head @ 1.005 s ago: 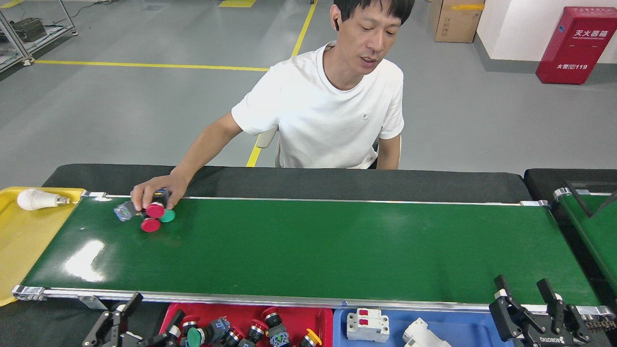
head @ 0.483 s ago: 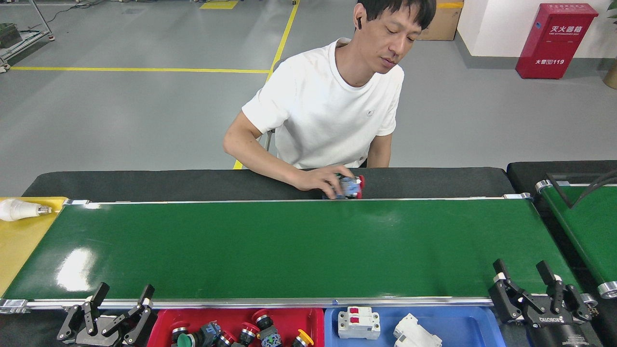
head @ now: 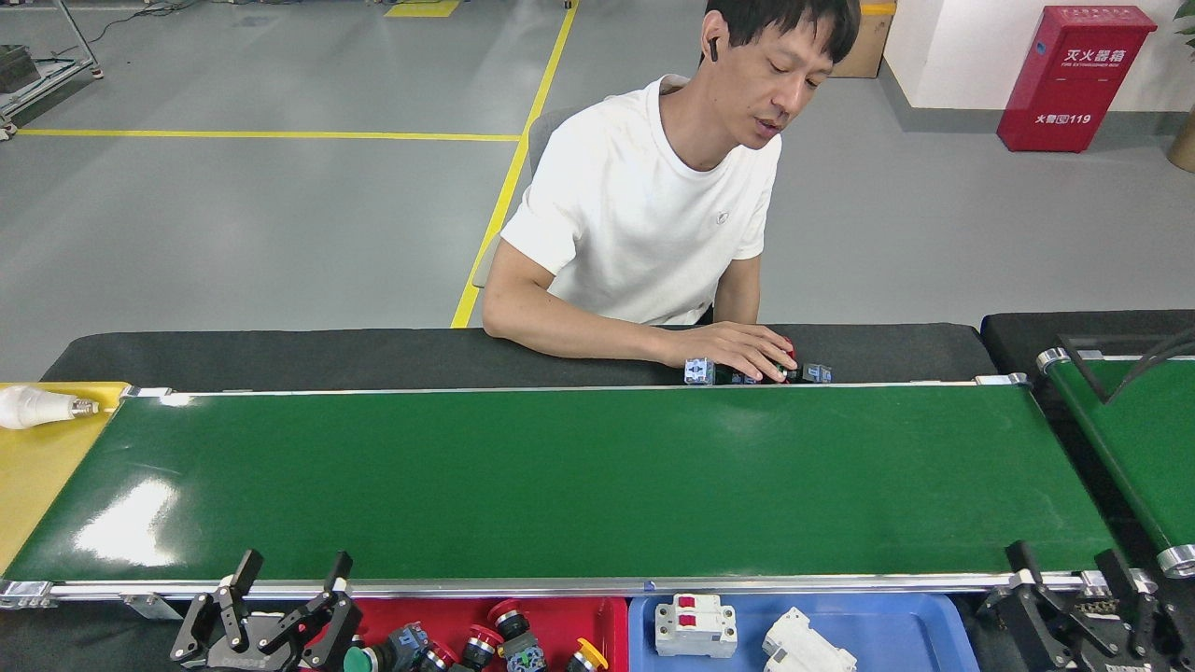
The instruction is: Pick switch part from conveyor to tray
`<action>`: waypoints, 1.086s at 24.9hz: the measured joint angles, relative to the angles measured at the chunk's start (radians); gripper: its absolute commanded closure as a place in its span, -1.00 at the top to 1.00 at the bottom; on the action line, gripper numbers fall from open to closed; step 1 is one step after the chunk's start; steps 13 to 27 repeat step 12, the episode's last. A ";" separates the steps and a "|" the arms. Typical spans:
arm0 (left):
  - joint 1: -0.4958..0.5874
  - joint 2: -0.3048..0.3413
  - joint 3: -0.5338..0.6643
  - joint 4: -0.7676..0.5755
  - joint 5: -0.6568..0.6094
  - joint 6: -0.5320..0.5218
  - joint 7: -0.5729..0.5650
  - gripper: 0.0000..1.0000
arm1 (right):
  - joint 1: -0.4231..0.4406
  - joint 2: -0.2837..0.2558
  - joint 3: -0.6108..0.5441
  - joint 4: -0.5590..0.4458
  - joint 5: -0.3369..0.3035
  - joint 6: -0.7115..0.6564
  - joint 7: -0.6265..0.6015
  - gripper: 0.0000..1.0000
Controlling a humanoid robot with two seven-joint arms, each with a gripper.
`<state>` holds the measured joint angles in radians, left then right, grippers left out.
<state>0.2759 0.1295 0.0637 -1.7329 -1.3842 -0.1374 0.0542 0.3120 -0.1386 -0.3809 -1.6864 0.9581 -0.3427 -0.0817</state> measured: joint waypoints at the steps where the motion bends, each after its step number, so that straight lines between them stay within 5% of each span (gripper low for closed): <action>1: 0.005 0.000 -0.002 -0.008 -0.005 0.005 0.001 1.00 | 0.004 -0.005 0.000 0.002 0.006 -0.003 -0.003 0.97; 12: 0.049 0.000 0.011 -0.024 -0.041 0.011 0.005 1.00 | 0.063 -0.052 -0.008 0.095 0.017 -0.012 -0.129 0.99; 27: 0.049 0.000 0.011 -0.024 -0.041 0.011 0.005 1.00 | 0.063 -0.052 -0.008 0.095 0.017 -0.012 -0.129 0.99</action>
